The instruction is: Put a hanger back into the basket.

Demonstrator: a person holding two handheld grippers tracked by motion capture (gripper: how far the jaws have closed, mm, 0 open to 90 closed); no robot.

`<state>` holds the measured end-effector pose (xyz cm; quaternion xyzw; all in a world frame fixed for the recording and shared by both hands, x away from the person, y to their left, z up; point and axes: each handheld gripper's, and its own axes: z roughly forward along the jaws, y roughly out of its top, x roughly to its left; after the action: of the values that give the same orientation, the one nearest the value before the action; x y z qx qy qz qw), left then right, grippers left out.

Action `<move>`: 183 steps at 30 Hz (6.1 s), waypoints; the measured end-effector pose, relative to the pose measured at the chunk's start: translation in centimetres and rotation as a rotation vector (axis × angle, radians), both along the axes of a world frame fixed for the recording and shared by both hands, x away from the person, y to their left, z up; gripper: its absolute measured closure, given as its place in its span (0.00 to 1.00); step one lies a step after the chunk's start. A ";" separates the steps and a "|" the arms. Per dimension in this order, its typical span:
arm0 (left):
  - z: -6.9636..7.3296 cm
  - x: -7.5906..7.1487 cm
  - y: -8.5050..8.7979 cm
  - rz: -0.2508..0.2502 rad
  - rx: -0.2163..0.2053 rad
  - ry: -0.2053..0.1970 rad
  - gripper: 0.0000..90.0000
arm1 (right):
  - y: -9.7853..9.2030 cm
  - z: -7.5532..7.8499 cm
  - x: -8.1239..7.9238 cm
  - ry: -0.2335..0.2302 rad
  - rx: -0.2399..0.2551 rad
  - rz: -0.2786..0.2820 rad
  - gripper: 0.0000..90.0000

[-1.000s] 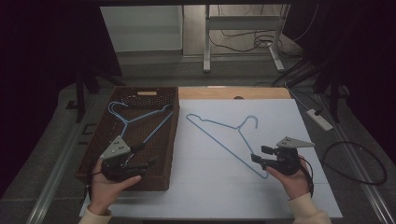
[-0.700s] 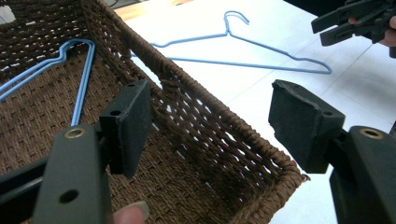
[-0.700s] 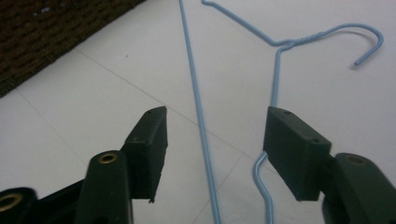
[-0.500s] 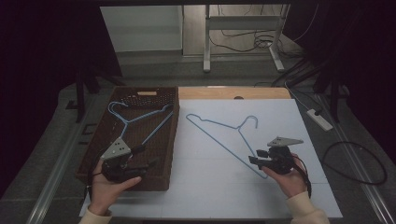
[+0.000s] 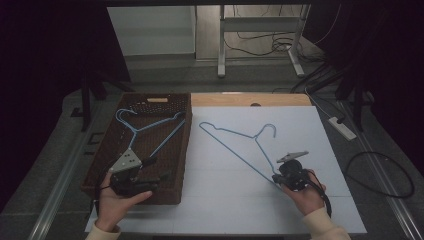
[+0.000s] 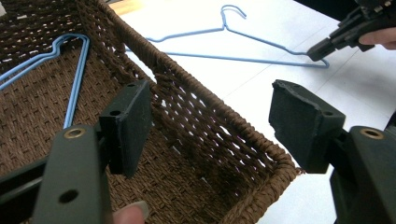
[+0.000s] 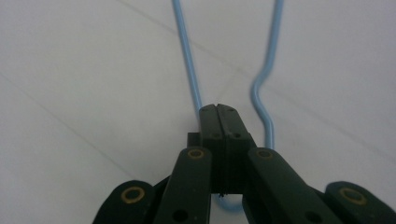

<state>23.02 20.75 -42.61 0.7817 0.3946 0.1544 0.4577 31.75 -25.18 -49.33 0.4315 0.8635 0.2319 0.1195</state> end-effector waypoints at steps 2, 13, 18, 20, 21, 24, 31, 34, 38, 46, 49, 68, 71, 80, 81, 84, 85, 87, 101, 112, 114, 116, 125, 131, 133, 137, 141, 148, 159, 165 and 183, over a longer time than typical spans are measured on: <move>0.0 0.0 -0.1 0.001 0.000 0.002 0.35 | -0.6 -0.4 -0.7 0.013 -0.024 -0.017 1.00; -0.4 0.2 -0.3 -0.004 0.006 0.012 0.34 | -2.0 -0.7 -1.5 0.029 -0.014 -0.041 1.00; -0.3 0.1 -0.2 -0.001 0.002 0.008 0.34 | -2.6 -0.6 -2.2 0.033 -0.027 -0.042 1.00; -0.2 0.1 -0.2 -0.001 0.002 0.008 0.34 | -3.0 -0.6 -2.4 0.036 -0.034 -0.047 1.00; -0.3 0.1 -0.2 -0.001 0.002 0.009 0.34 | -3.2 -0.5 -2.5 0.037 -0.039 -0.049 1.00; -0.3 0.2 -0.2 -0.001 0.003 0.011 0.34 | -4.5 -0.4 -3.0 0.042 -0.057 -0.064 1.00; -0.3 0.1 -0.1 0.002 -0.001 0.009 0.34 | -7.9 -0.1 -3.4 0.056 -0.064 -0.128 1.00; -0.3 0.2 -0.1 0.003 -0.001 0.009 0.34 | -8.9 0.0 -3.3 0.060 -0.062 -0.145 1.00; -0.3 0.2 0.0 0.004 -0.002 0.009 0.34 | -10.5 0.1 -2.8 0.057 -0.066 -0.189 1.00; -0.3 0.2 0.0 0.005 -0.001 0.009 0.34 | -10.4 0.4 -2.2 0.031 -0.068 -0.188 1.00; -0.3 0.2 -0.1 0.004 -0.002 0.010 0.34 | -7.6 1.2 -1.6 0.001 0.007 -0.119 1.00; -0.2 0.1 0.4 0.006 -0.008 0.003 0.34 | 10.8 0.0 6.5 0.022 0.159 0.120 1.00; -0.2 0.1 0.4 0.007 -0.006 0.003 0.34 | 11.7 -0.9 8.3 0.034 0.185 0.096 1.00; -0.3 0.1 1.0 0.017 -0.011 0.001 0.34 | 13.7 -2.4 9.5 0.062 0.182 0.096 1.00; -0.3 0.0 1.0 0.017 -0.012 0.001 0.34 | 13.7 -2.4 9.4 0.072 0.189 0.100 1.00; -0.1 0.0 1.1 0.018 -0.013 -0.002 0.34 | 13.8 -2.4 8.9 0.075 0.182 0.120 1.00; -0.1 0.0 1.1 0.018 -0.013 -0.002 0.34 | 13.9 -2.4 8.6 0.080 0.178 0.134 1.00; -0.1 0.0 1.1 0.018 -0.013 -0.003 0.34 | 14.1 -2.3 8.1 0.084 0.172 0.150 1.00; -0.1 0.0 1.1 0.020 -0.012 0.002 0.34 | 13.7 -2.3 1.6 0.167 0.174 0.314 1.00; -0.1 -0.1 1.1 0.020 -0.014 0.002 0.34 | 12.4 -2.3 -2.7 0.214 0.185 0.401 1.00; -0.1 -0.1 1.1 0.021 -0.015 0.002 0.34 | 12.2 -2.3 -3.0 0.215 0.186 0.409 1.00; -0.1 -0.1 1.1 0.020 -0.016 0.003 0.34 | 11.8 -2.3 -3.7 0.225 0.190 0.420 1.00; -0.2 0.0 1.0 0.017 -0.020 0.009 0.34 | 10.8 -2.3 -5.3 0.240 0.198 0.454 1.00; -0.2 0.0 0.9 0.015 -0.020 0.009 0.34 | 10.3 -2.3 -5.5 0.235 0.205 0.469 1.00; -0.2 0.0 0.9 0.015 -0.020 0.008 0.34 | 9.9 -1.7 -5.1 0.192 0.232 0.453 1.00; -0.3 0.0 0.8 0.013 -0.018 0.012 0.34 | 7.5 0.9 -2.4 0.081 0.291 0.318 1.00; -0.4 0.0 0.6 0.007 -0.015 0.013 0.34 | 5.5 2.1 0.8 0.013 0.273 0.201 1.00; -0.5 0.1 0.5 0.005 -0.014 0.016 0.34 | 4.6 1.3 4.9 0.002 0.218 0.093 0.85; -0.6 0.1 0.4 0.000 -0.012 0.018 0.34 | 6.5 -0.6 8.2 0.026 0.117 0.045 0.66; -0.6 0.1 0.4 -0.001 -0.012 0.016 0.34 | 8.0 -1.1 8.5 0.019 0.015 0.054 0.74; -0.3 -0.2 -0.5 -0.026 -0.006 0.009 0.34 | 7.8 0.4 7.6 -0.008 0.081 -0.003 0.98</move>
<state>22.84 20.22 -42.96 0.7860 0.3870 0.1439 0.4602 39.35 -17.38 -48.97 0.4363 0.8524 0.2683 0.1056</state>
